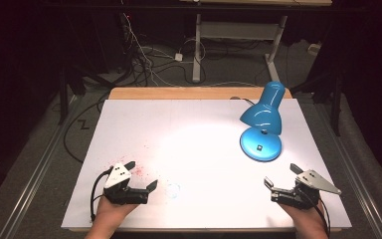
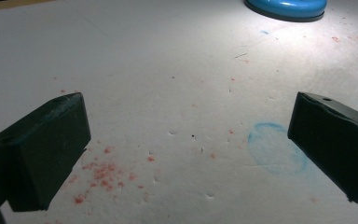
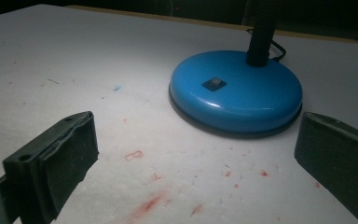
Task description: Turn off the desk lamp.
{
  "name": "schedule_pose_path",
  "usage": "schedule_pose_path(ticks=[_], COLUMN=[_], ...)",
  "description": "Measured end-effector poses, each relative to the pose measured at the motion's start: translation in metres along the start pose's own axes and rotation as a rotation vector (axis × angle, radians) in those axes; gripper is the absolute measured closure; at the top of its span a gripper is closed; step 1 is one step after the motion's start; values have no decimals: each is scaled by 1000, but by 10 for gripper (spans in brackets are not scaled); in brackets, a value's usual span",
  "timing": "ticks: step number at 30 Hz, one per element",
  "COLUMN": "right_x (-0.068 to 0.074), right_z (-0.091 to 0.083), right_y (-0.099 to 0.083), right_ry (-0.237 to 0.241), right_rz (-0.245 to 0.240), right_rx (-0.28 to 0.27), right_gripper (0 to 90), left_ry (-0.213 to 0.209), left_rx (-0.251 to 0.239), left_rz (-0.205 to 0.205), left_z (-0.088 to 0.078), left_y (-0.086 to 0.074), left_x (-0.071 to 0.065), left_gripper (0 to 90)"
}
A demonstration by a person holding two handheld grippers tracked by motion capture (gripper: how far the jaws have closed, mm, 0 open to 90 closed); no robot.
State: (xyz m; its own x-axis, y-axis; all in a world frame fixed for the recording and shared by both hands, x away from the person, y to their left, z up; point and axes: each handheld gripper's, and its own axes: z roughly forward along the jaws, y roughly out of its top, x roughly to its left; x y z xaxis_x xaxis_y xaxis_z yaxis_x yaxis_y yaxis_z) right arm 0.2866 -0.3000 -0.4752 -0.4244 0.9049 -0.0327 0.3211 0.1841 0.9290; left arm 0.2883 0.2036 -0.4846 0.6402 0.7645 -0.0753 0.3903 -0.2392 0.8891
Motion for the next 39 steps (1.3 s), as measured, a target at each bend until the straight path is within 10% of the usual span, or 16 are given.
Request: schedule_pose_path(ticks=[22, 39], right_x=[4, 2], right_z=[-2, -1], right_y=[0, -5], right_ry=[23, 47], right_rz=[-14, -1], right_rx=[25, 65], right_gripper=[91, 400], left_ry=[-7, -8], left_rx=[18, 9], left_rz=[15, 23], left_z=[0, 1], left_y=[2, 0], left_x=[-5, -5], left_gripper=[0, 0])
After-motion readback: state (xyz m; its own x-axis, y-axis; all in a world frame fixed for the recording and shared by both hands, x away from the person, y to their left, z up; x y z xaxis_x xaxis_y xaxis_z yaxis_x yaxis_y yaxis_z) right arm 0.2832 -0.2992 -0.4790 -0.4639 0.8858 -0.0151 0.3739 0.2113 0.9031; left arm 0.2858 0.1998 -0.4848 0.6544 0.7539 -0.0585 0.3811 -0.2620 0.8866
